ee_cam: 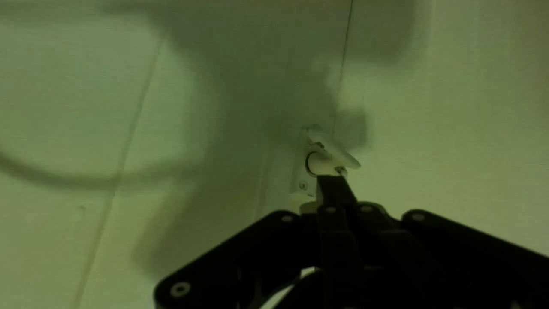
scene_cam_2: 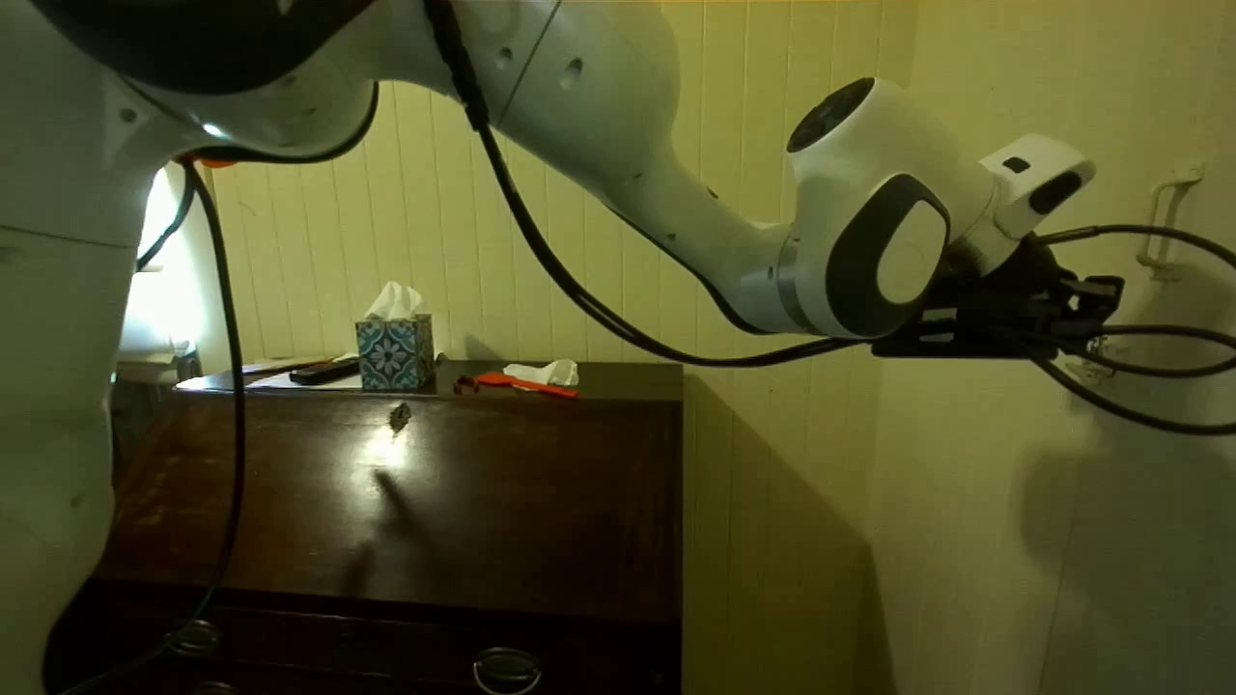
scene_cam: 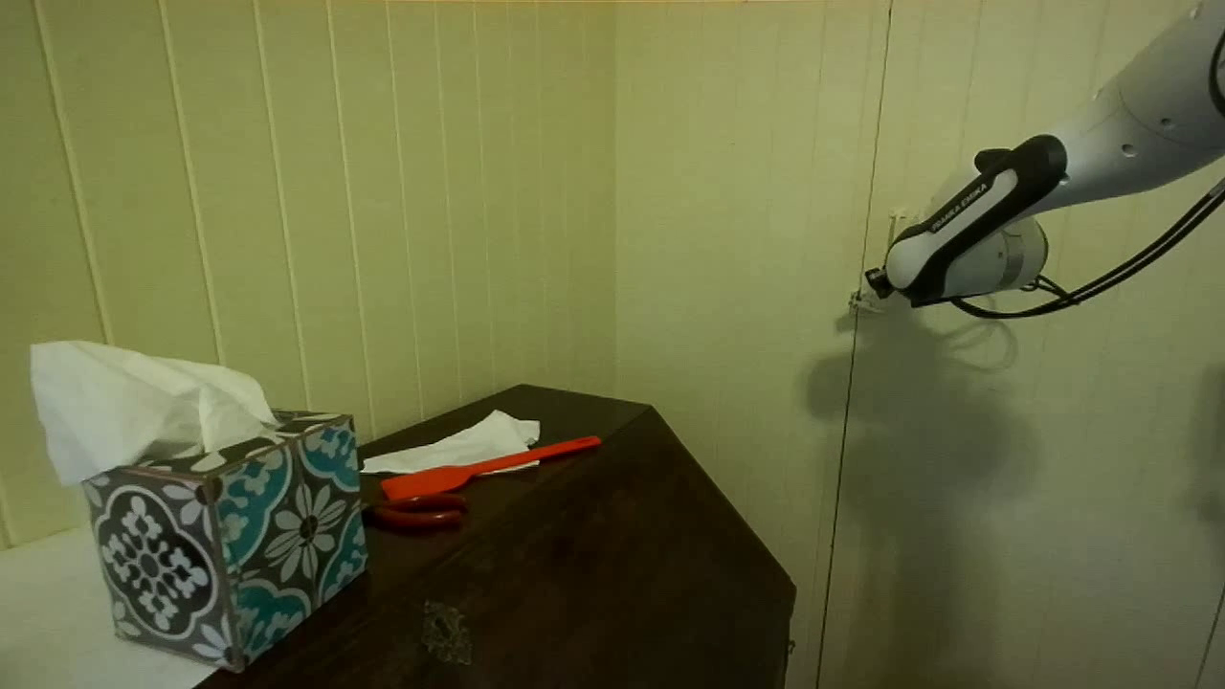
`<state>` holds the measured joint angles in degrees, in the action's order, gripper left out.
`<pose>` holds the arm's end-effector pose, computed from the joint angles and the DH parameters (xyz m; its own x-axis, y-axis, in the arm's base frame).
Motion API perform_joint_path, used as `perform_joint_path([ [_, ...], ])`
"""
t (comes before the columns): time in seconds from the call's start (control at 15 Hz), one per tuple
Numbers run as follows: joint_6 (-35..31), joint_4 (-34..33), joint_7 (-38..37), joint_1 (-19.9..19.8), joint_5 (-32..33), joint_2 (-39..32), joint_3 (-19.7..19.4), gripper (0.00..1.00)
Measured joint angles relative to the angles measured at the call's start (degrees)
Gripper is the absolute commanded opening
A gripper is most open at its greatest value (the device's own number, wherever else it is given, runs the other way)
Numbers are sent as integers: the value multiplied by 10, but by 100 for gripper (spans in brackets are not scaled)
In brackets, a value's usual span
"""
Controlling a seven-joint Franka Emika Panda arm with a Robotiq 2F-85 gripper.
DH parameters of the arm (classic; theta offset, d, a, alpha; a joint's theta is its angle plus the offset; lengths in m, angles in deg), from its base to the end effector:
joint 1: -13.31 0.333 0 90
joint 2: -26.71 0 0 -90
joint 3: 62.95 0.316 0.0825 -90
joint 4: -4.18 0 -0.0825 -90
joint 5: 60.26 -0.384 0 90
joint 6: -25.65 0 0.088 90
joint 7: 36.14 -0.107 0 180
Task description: Open the white door.
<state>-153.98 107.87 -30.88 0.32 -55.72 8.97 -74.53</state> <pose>0.6296 -0.2619 0.5005 0.5599 -0.0074 0.8285 -0.3162 -0.9262 0.2055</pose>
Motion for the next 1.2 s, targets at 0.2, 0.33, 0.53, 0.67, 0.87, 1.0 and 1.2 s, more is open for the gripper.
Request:
perform_joint_path([
  [0.2, -3, -14, -2, -4, 0, -21, -4, 0],
  [0.33, -3, -21, -4, -6, -1, -32, -6, 0],
  [0.53, -3, -26, -7, -8, -4, -43, -6, 0],
  [0.67, -3, -26, -7, -8, -5, -47, -5, 0],
  [0.87, -3, -26, -7, -8, -6, -50, -3, 0],
  [1.0, -2, -26, -7, -9, -6, -54, -1, 0],
  [1.2, -2, -25, -7, -16, -6, -58, 9, 0],
])
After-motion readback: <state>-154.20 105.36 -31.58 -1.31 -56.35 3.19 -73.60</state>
